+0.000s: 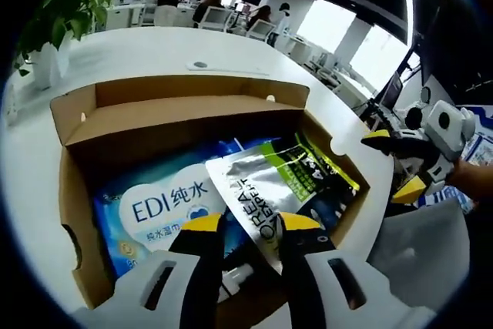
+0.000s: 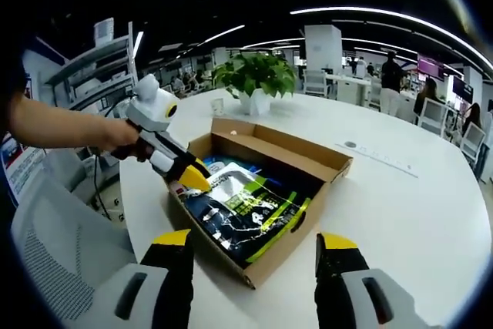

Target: Operate the shoe box by opening the lid, removing the specified soft item, and placing it in the target area until the item is outside and the box remains undamaged.

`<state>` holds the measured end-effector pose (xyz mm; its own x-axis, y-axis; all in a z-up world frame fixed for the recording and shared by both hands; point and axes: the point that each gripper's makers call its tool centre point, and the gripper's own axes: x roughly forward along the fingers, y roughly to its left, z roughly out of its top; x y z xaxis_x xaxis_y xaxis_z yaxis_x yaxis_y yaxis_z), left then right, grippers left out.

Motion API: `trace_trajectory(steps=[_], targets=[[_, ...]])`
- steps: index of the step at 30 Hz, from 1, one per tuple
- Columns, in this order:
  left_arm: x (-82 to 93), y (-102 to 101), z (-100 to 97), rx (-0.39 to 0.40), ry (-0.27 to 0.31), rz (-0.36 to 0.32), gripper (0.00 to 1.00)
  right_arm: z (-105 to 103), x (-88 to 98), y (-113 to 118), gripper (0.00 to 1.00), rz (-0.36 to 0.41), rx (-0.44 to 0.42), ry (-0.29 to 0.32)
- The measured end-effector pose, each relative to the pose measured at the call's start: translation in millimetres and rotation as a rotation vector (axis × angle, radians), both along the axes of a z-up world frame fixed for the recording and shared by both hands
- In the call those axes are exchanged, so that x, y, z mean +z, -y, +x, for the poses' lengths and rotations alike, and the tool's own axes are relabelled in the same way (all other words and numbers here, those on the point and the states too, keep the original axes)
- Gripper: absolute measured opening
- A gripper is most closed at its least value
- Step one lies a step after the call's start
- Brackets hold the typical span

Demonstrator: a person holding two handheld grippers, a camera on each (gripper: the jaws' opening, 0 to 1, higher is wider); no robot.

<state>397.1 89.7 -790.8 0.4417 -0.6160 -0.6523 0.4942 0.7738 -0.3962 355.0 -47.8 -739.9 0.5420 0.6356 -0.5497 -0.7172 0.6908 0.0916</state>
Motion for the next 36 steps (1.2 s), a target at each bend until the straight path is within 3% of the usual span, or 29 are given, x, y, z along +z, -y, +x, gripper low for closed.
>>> trace_trajectory(steps=[10,17,36], targets=[[-2.6,7,2.8,0.043,-0.074,-0.061,0.19,0,0.7,6,0.62,0.004,-0.013,0.001],[1.2,4,8.6,0.088,-0.079,-0.099,0.02,0,-0.5,8,0.61,-0.001,-0.013,0.001],[14.4,3,8.4,0.127,-0.062,-0.128,0.00,3,-2.2,-4,0.59,0.000,0.004,-0.001]])
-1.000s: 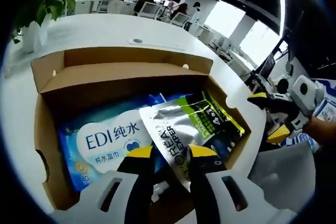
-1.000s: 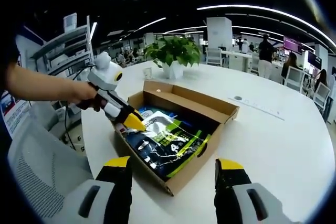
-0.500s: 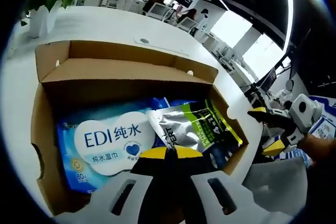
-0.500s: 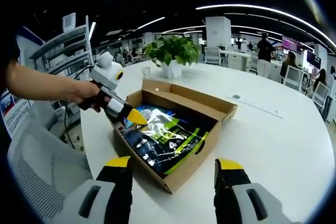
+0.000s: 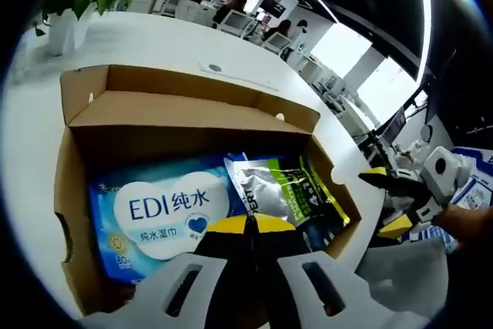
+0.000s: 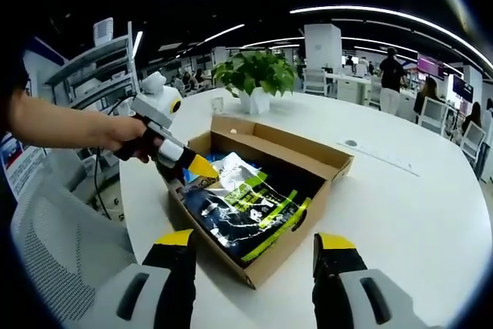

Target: Operate the shoe box by opening the lid, removing the specified soft item, and placing it in the target area until the item is outside and the box remains undamaged.

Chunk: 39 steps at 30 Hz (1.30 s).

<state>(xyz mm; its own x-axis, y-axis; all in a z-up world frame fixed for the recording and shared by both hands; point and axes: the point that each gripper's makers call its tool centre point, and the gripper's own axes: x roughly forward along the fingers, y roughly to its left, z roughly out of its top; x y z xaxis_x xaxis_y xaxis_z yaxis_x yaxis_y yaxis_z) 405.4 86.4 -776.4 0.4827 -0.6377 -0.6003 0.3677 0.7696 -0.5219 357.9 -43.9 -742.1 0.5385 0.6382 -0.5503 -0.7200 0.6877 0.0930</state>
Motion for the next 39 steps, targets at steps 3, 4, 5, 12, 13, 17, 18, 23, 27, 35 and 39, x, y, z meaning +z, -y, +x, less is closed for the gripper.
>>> trace_trajectory(steps=[3,4,5,12,13,17,18,23,27,35,39], targets=[[2.6,-4,-0.3,0.007,0.008,0.004,0.00,1,-0.8,-4,0.59,0.007,0.001,-0.005],[3.8,-6,-0.2,0.012,0.010,0.003,0.00,1,-0.7,-5,0.58,0.010,0.001,-0.007],[4.6,-7,-0.2,0.015,0.013,0.004,0.00,1,-0.8,-8,0.58,0.014,0.001,-0.009],[8.0,-20,-1.5,0.034,0.025,0.016,0.00,3,-4.6,-19,0.55,0.038,0.006,-0.029],[8.1,-23,-1.6,0.038,0.028,0.020,0.00,3,-5.1,-21,0.55,0.040,0.007,-0.031],[7.7,-30,-1.7,0.049,0.031,0.025,0.00,5,-8.4,-27,0.54,0.042,0.014,-0.043],[7.3,-31,-1.9,0.051,0.031,0.029,0.00,5,-10.2,-29,0.54,0.047,0.020,-0.052],[5.4,-36,-2.1,0.053,0.036,0.047,0.00,8,-15.3,-38,0.52,0.058,0.031,-0.081],[4.0,-39,-1.4,0.051,0.040,0.062,0.00,11,-17.0,-44,0.49,0.053,0.040,-0.097],[1.8,-45,0.9,0.047,0.051,0.085,0.00,17,-22.1,-55,0.45,0.041,0.051,-0.137],[0.7,-48,0.4,0.054,0.055,0.081,0.00,18,-25.9,-64,0.42,0.042,0.052,-0.172]])
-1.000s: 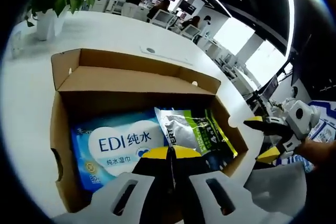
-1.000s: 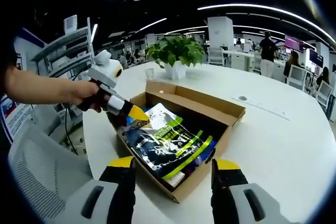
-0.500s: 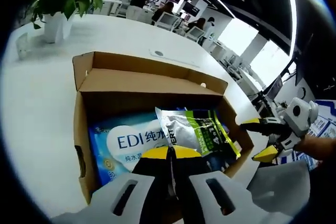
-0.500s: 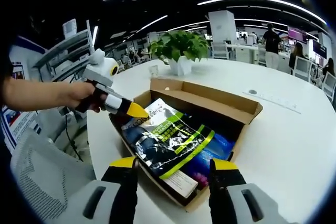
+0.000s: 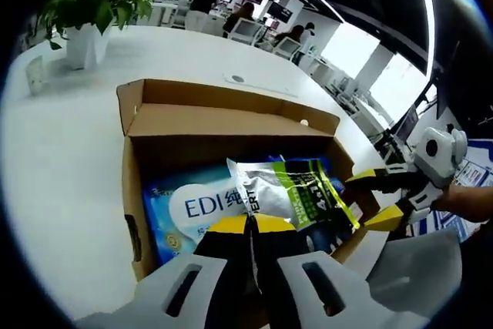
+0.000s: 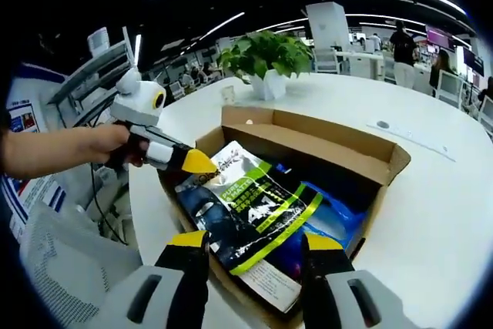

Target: Operate the shoe box by opening the lid, removing the specified soft item, and placing it in the target area until the item is outside and the box remains undamaged.

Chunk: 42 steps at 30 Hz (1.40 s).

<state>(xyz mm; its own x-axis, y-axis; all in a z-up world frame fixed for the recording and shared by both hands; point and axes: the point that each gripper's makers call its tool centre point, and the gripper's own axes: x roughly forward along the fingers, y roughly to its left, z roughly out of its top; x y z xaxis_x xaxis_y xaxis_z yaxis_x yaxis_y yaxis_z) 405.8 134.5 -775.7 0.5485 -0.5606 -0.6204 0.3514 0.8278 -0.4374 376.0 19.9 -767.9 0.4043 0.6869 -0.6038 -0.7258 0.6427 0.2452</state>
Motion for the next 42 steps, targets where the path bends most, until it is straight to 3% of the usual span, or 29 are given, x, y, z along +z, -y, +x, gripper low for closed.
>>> trace_trajectory(steps=[12,23,28,42], targets=[[-0.8,-7,-1.6,0.011,0.015,0.008,0.00,10,-14.0,-9,0.34,-0.054,-0.012,-0.070],[-1.2,-9,-1.6,0.002,0.026,0.025,0.00,4,-25.1,-14,0.29,-0.072,-0.011,-0.131],[-1.7,-10,-1.5,0.004,0.025,0.028,0.00,4,-23.9,-15,0.27,-0.055,-0.025,-0.138],[7.0,-11,0.5,0.014,0.037,0.014,0.00,8,-15.4,-10,0.03,-0.030,-0.062,-0.105]])
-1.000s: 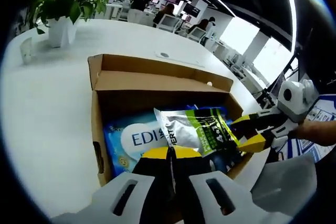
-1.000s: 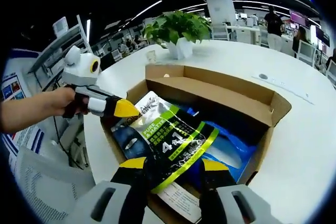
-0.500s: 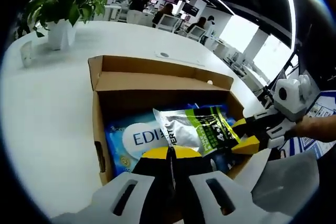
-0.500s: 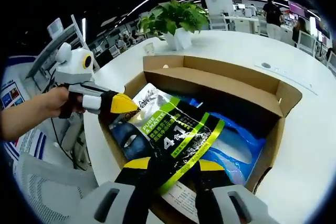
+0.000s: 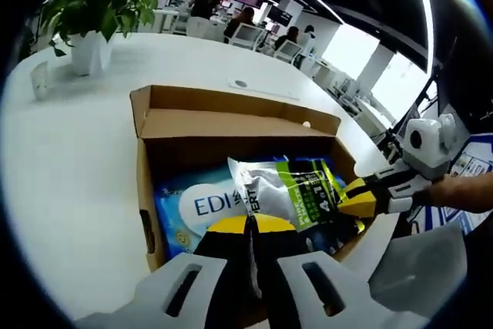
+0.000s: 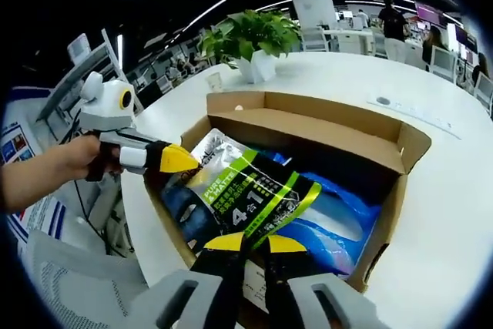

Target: Operate the shoe box by opening the lid, removing the specified soft item, and placing it in the target area until the item is outside and the box remains undamaged.

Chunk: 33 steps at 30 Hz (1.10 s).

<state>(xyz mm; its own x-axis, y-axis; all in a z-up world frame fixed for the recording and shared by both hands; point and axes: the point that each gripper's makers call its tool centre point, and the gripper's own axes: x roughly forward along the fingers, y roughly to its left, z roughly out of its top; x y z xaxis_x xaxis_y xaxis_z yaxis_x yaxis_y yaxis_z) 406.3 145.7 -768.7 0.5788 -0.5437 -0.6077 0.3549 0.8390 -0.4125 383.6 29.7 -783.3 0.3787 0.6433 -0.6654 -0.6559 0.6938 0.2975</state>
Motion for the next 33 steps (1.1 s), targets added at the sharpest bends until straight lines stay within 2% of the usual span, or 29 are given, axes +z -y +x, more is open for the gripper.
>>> trace_trajectory(steps=[18,33], targets=[[18.7,6,2.0,0.008,0.022,-0.001,0.00,11,34.0,5,0.00,0.077,-0.045,0.038],[32.6,26,2.5,-0.020,0.030,-0.005,0.00,11,55.8,24,0.00,0.104,-0.073,0.054]])
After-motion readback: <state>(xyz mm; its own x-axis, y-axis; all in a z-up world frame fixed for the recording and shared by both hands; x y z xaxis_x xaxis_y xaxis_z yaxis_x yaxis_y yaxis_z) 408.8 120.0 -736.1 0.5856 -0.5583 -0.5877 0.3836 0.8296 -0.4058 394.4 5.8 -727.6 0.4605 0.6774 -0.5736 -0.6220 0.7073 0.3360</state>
